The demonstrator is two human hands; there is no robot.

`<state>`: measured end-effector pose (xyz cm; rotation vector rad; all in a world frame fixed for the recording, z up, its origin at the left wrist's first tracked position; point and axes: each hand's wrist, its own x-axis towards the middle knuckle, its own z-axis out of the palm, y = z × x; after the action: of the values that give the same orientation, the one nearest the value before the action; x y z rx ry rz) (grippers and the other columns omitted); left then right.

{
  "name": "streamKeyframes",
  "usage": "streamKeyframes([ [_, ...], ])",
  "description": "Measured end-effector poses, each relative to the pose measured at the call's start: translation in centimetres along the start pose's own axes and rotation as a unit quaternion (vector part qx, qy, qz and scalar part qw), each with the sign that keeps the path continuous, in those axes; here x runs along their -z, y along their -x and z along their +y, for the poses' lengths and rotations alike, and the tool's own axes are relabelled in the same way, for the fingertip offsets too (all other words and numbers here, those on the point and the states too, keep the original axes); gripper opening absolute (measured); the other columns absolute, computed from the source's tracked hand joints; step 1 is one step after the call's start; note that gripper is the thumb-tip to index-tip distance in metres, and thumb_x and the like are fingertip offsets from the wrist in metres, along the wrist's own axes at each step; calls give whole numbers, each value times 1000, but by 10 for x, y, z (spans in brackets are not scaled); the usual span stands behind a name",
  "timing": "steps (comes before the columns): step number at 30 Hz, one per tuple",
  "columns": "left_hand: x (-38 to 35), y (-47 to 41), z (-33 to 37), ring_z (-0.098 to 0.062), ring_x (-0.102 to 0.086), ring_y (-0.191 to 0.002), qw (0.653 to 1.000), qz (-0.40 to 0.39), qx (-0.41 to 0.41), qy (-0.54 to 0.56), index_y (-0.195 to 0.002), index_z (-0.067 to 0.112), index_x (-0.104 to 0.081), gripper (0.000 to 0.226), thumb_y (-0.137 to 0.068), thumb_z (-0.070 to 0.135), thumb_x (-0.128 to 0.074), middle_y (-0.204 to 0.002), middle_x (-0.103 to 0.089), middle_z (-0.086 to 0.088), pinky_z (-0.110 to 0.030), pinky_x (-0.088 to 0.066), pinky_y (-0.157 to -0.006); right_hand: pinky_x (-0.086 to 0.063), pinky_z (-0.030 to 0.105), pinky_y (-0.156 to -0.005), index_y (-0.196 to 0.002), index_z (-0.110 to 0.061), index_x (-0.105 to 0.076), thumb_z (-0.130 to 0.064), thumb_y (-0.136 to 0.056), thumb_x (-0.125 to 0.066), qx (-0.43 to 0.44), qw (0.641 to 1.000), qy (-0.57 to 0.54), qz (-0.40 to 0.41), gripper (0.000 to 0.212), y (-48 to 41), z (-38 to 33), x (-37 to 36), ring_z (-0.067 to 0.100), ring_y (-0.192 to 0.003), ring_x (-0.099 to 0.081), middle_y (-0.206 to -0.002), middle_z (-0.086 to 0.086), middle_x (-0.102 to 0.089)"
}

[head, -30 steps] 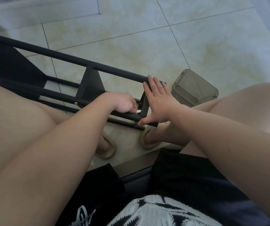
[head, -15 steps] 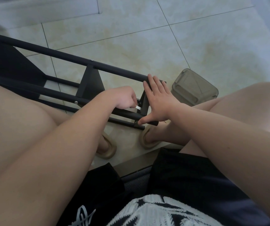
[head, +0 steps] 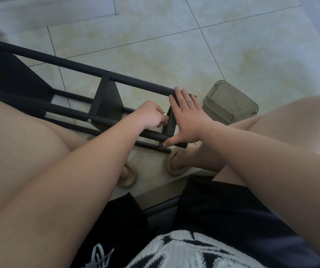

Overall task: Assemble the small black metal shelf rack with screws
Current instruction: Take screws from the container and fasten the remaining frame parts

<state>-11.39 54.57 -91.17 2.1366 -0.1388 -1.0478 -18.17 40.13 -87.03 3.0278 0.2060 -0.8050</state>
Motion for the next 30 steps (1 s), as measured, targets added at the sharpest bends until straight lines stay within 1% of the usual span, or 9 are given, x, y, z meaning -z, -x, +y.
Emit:
streamKeyframes([
  [5, -1, 0, 2, -6, -72, -79, 999, -4, 15, 35, -81, 25, -68, 20, -97, 29, -57, -70, -74, 16, -31, -53, -74, 8, 49, -125, -159, -6, 13, -94, -58, -61, -1, 1000, 0, 0, 153, 0, 0, 0, 32, -152, 25, -164, 16, 27],
  [8, -1, 1, 3, -3, -72, -76, 999, 5, 13, 45, -80, 25, -70, 21, -96, 28, -57, -73, -75, 15, -30, -54, -74, 9, 49, -125, -159, -5, 13, -94, -58, -61, 0, 1000, -1, 1, 153, 0, 0, 0, 32, -152, 24, -164, 17, 27],
  [12, 1, 1, 2, 0, -71, -68, 999, -3, 9, 43, -82, 25, -68, 20, -97, 28, -56, -71, -74, 16, -28, -50, -68, 10, 48, -125, -159, -6, 13, -94, -58, -61, 0, 1000, -3, 0, 153, 0, 0, 0, 32, -152, 25, -164, 17, 27],
  [14, 0, 1, 1, -4, -73, -75, 1000, -12, 7, 26, -81, 24, -69, 21, -97, 28, -56, -71, -75, 15, -30, -52, -72, 10, 48, -125, -159, -6, 14, -94, -58, -61, 0, 1000, -2, -1, 153, 0, -1, 0, 32, -152, 25, -164, 16, 27],
  [16, -1, 0, 0, -10, -73, -81, 1000, -18, 4, 6, -78, 23, -71, 25, -98, 29, -56, -74, -76, 10, -34, -54, -80, 11, 48, -125, -159, -6, 14, -94, -58, -62, 0, 1000, -4, -1, 154, 0, -1, 0, 32, -152, 25, -164, 16, 28],
  [18, -2, 0, 0, -11, -73, -83, 1000, -23, 4, 0, -77, 23, -71, 27, -98, 29, -56, -78, -77, 8, -36, -54, -83, 11, 47, -124, -159, -6, 14, -93, -58, -62, 0, 1000, -4, 0, 154, 0, -1, 0, 32, -152, 25, -164, 16, 27],
  [23, 0, 1, 2, -5, -72, -80, 999, -22, 13, 43, -83, 26, -67, 19, -99, 28, -56, -70, -74, 18, -30, -49, -72, 12, 47, -123, -159, -6, 14, -93, -58, -61, -1, 1000, -3, 0, 153, 0, -1, 0, 32, -152, 25, -164, 16, 27],
  [26, 1, 1, 2, -5, -72, -79, 998, -33, 18, 52, -85, 24, -67, 18, -99, 28, -56, -70, -74, 16, -31, -50, -74, 11, 48, -124, -159, -5, 14, -94, -59, -60, 0, 1000, -1, -2, 153, 0, -1, 0, 33, -152, 25, -164, 17, 28],
  [30, 1, 1, 0, 0, -71, -72, 998, -52, 12, 31, -82, 20, -70, 23, -99, 28, -56, -73, -76, 12, -31, -51, -78, 10, 49, -125, -159, -5, 14, -94, -58, -59, 1, 1000, 3, -3, 153, 1, -2, -1, 33, -152, 25, -164, 17, 28],
])
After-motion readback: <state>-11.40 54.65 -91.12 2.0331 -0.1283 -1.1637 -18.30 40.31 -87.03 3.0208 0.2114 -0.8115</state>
